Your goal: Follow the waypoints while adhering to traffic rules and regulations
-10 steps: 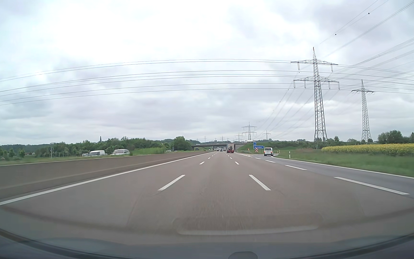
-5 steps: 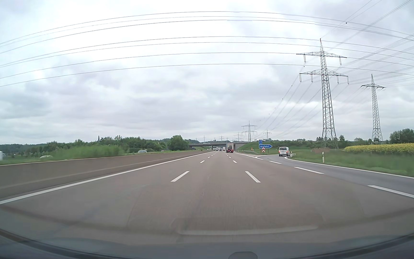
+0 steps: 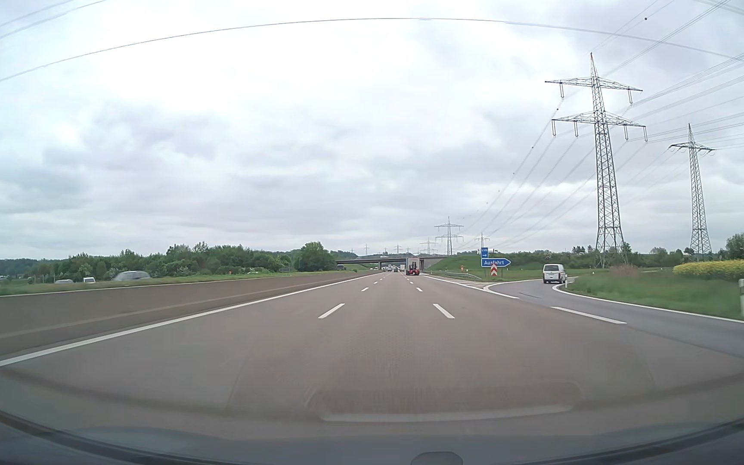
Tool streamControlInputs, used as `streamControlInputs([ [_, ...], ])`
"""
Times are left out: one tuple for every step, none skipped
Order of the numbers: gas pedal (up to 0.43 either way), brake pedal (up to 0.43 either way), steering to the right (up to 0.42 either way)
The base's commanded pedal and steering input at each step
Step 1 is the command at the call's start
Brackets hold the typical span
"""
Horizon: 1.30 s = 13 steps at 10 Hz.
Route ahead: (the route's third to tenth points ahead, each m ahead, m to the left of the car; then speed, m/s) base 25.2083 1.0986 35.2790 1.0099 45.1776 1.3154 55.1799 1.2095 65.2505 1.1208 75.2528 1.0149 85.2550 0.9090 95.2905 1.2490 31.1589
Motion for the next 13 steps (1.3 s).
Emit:
streamControlInputs([
  [0.280,0.000,-0.001],
  [0.268,0.000,-0.001],
  [0.268,0.000,-0.001],
  [0.260,0.000,-0.001],
  [0.260,0.000,-0.001],
  [0.248,0.000,-0.001],
  [0.248,0.000,-0.001],
  [0.248,0.000,-0.001],
  [0.248,0.000,-0.001],
  [0.248,0.000,-0.001],
  [0.248,0.000,-0.001],
  [0.248,0.000,-0.001],
  [0.248,0.000,-0.001],
])
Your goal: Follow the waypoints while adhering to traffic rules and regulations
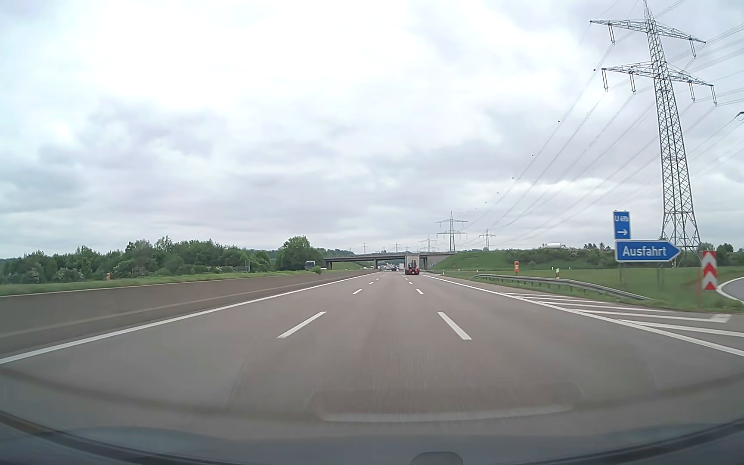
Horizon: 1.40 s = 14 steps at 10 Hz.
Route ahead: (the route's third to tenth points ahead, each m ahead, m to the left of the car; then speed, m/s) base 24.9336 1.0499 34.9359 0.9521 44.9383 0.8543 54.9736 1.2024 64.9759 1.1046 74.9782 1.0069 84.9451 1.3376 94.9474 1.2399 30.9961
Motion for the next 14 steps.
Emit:
streamControlInputs([
  [0.248,0.000,-0.002],
  [0.248,0.000,-0.002],
  [0.248,0.000,-0.002],
  [0.248,0.000,-0.002],
  [0.248,0.000,-0.002],
  [0.248,0.000,-0.002],
  [0.248,0.000,-0.002],
  [0.248,0.000,-0.001],
  [0.240,0.000,-0.002],
  [0.240,0.000,-0.002],
  [0.220,0.000,-0.002],
  [0.220,0.000,-0.002],
  [0.220,0.000,-0.002],
  [0.220,0.000,-0.002],
])
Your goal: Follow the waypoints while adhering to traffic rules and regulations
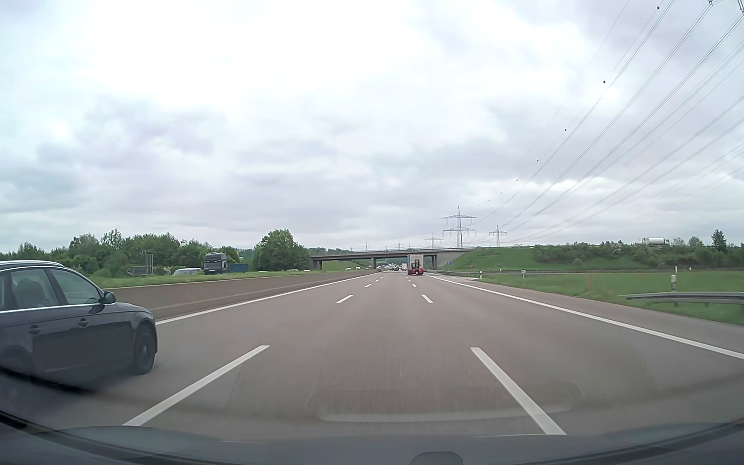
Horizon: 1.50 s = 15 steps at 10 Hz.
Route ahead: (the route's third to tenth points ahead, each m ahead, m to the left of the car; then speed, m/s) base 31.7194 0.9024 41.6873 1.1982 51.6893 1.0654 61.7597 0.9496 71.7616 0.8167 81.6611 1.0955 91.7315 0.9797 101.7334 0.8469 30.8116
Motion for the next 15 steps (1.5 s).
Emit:
streamControlInputs([
  [0.220,0.000,-0.002],
  [0.220,0.000,-0.002],
  [0.220,0.000,-0.002],
  [0.220,0.000,-0.001],
  [0.220,0.000,-0.002],
  [0.220,0.000,-0.001],
  [0.220,0.000,-0.001],
  [0.220,0.000,-0.001],
  [0.220,0.000,-0.001],
  [0.220,0.000,-0.001],
  [0.220,0.000,-0.001],
  [0.220,0.000,-0.001],
  [0.220,0.000,-0.001],
  [0.220,0.000,-0.001],
  [0.220,0.000,-0.001],
])
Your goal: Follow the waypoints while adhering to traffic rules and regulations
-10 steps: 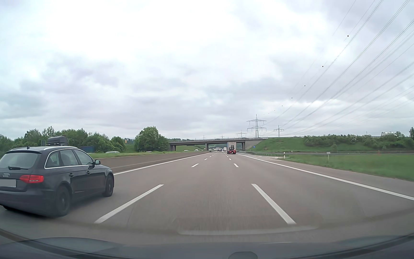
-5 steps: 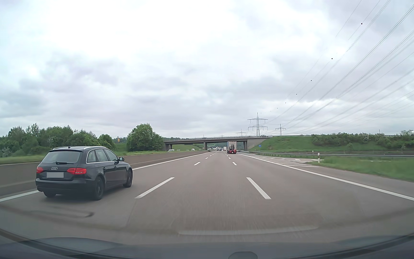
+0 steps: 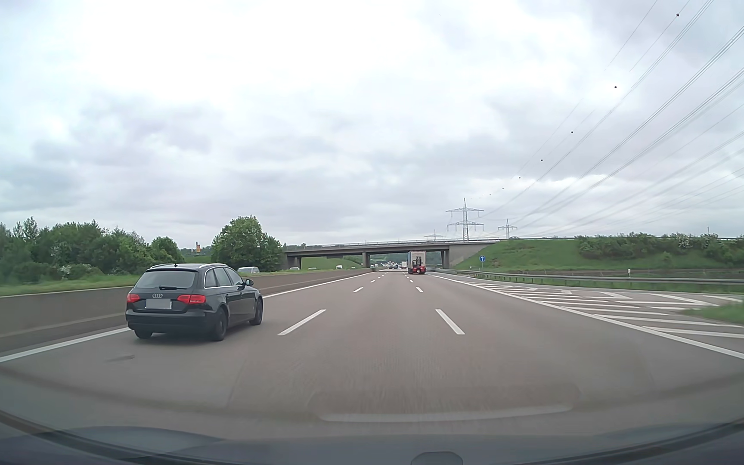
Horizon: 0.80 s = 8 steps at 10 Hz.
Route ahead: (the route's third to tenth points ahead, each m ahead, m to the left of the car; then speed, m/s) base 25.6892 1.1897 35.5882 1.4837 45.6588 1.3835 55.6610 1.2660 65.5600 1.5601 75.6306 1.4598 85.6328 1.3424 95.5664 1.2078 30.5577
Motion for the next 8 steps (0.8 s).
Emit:
streamControlInputs([
  [0.220,0.000,-0.001],
  [0.220,0.000,-0.002],
  [0.220,0.000,-0.001],
  [0.220,0.000,-0.002],
  [0.220,0.000,-0.002],
  [0.209,0.000,-0.002],
  [0.209,0.000,-0.003],
  [0.209,0.000,-0.002],
])
